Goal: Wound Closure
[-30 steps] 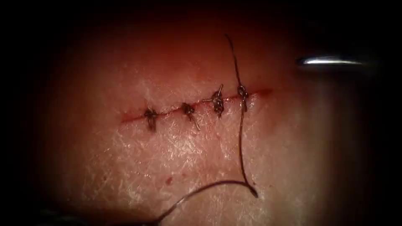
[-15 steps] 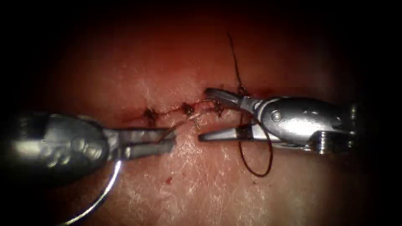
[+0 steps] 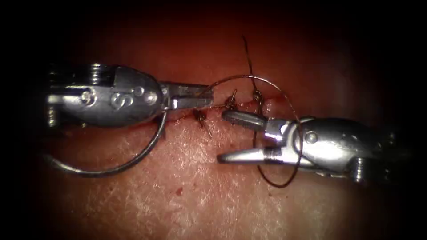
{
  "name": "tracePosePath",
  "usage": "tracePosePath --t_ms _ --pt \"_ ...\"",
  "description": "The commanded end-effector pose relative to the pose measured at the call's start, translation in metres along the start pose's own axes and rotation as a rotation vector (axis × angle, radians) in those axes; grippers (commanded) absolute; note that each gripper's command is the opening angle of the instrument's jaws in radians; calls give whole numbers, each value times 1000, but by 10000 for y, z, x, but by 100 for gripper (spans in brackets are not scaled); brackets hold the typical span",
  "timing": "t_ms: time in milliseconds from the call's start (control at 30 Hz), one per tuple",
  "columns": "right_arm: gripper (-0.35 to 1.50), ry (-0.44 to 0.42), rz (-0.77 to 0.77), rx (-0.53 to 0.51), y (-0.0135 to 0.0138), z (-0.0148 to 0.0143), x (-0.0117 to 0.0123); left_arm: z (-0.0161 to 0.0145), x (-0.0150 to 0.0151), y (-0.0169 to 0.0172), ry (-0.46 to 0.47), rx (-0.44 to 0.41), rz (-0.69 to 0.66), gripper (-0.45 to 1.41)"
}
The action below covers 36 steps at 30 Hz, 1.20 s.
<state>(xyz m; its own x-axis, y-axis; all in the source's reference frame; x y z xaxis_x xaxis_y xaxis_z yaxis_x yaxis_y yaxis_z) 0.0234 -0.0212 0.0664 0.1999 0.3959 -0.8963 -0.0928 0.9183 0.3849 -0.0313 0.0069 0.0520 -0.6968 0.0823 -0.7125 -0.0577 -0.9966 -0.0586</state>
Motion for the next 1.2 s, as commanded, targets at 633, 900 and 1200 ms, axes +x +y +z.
tracePosePath --t_ms 633,900,1200 --pt "21 147 69 -173 21 -2 6 97 -28 46 -34 -76 17 -45" --pt "46 117 141 -308 45 -1 0 93 -13 61 -36 -87 17 -45" --pt "66 -34 184 -466 82 3 -8 92 7 54 -35 -90 -5 -45"
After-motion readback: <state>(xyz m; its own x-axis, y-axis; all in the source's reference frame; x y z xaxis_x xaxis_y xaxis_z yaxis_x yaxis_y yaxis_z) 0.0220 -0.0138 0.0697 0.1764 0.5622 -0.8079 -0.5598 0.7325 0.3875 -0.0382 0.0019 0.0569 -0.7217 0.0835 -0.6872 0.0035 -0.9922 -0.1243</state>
